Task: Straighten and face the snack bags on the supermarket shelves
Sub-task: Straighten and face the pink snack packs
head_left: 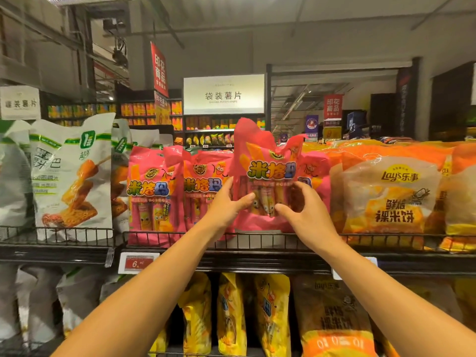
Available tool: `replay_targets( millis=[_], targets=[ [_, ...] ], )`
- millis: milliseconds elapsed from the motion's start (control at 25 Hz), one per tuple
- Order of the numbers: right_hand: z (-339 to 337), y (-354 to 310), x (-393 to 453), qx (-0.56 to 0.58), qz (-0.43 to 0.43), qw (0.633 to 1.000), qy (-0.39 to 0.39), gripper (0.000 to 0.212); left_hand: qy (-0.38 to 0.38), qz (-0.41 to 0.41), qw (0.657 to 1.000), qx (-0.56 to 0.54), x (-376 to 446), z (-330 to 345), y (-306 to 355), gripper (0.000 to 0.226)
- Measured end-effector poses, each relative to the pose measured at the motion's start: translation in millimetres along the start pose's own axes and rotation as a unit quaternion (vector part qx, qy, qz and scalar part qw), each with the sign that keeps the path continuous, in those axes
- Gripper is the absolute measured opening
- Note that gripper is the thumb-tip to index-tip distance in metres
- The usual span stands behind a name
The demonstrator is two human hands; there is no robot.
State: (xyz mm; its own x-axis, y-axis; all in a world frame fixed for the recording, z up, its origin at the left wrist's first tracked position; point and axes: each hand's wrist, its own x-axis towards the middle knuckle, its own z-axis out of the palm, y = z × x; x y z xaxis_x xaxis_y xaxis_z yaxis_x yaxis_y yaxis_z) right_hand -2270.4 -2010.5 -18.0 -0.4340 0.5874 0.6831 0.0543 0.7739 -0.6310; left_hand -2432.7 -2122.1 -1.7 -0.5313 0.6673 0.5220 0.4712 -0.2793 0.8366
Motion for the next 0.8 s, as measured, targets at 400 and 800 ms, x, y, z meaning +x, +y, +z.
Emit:
replay_targets(
  millis=[400,800],
  targets=[
    [4.8,11.4,1.4,-0.074,0.027,0.997,0.006,0.058,-0.086,-0.053,0.988,0.119,7.5,-0.7,-6.1,0.038],
    [5.8,13.0,-14.9,-0.015,0.018,1.0,-0.007,0.047,-0.083,-0.056,0.968,0.229,-7.4,-16.2,-2.4,0.075]
  ],
)
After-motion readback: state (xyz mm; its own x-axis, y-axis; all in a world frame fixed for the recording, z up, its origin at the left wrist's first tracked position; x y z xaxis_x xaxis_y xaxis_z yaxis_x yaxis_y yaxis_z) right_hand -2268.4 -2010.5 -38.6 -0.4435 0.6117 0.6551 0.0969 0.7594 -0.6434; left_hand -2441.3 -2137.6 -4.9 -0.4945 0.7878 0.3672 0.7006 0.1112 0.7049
